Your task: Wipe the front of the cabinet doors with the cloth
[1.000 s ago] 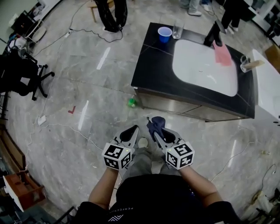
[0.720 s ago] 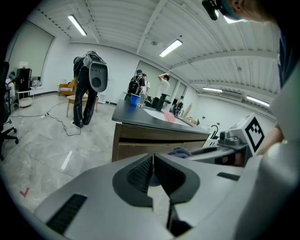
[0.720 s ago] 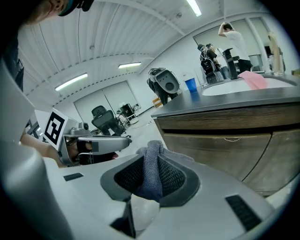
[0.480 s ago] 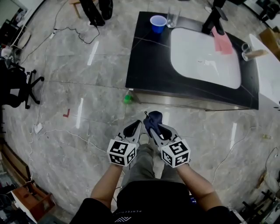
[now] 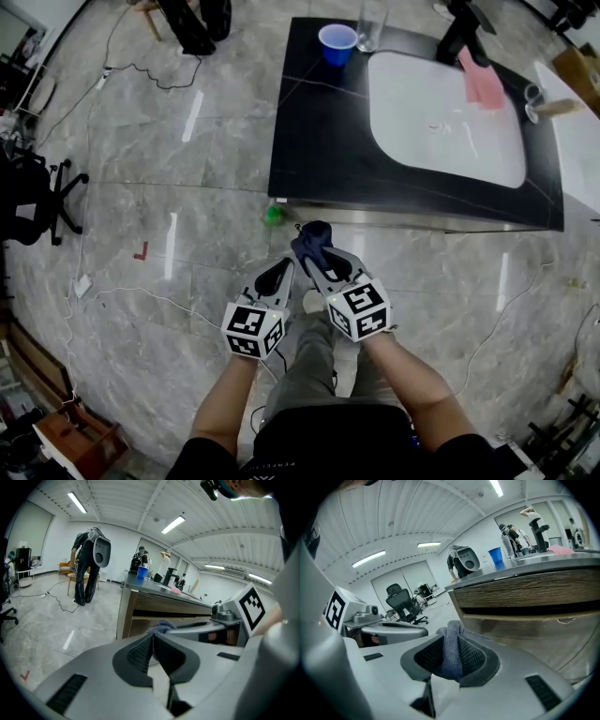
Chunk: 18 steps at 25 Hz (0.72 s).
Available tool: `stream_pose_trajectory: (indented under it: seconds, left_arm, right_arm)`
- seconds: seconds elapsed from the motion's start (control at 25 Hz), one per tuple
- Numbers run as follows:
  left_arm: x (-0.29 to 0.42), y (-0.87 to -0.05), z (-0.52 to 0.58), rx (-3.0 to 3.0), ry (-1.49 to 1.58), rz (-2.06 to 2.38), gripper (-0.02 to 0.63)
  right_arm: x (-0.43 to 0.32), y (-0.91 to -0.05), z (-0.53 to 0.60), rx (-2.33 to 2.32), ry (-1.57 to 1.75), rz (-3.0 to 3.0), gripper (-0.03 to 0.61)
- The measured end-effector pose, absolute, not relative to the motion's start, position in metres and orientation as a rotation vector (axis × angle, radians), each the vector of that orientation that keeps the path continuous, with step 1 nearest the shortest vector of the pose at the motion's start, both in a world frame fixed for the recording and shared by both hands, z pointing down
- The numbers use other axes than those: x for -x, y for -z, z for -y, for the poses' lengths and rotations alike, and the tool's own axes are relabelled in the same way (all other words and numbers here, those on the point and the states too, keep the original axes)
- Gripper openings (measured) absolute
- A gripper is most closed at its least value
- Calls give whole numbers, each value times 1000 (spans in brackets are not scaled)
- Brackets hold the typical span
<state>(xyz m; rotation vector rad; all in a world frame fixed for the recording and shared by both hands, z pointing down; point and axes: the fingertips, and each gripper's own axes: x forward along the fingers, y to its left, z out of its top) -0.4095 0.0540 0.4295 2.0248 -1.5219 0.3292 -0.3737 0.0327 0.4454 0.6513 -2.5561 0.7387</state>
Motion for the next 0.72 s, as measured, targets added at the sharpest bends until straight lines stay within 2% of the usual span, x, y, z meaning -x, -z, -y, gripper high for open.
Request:
stream_pose_trajectory:
  seconds: [0.44, 0.72]
  left_arm:
    - [420, -455, -22, -2080, -375, 1525, 17]
    - [411, -460, -14, -2075, -437, 1538, 17]
  right_arm:
    - [400, -475, 9, -656, -694, 2553, 106]
    - [380, -477, 24, -698, -725, 2570, 106]
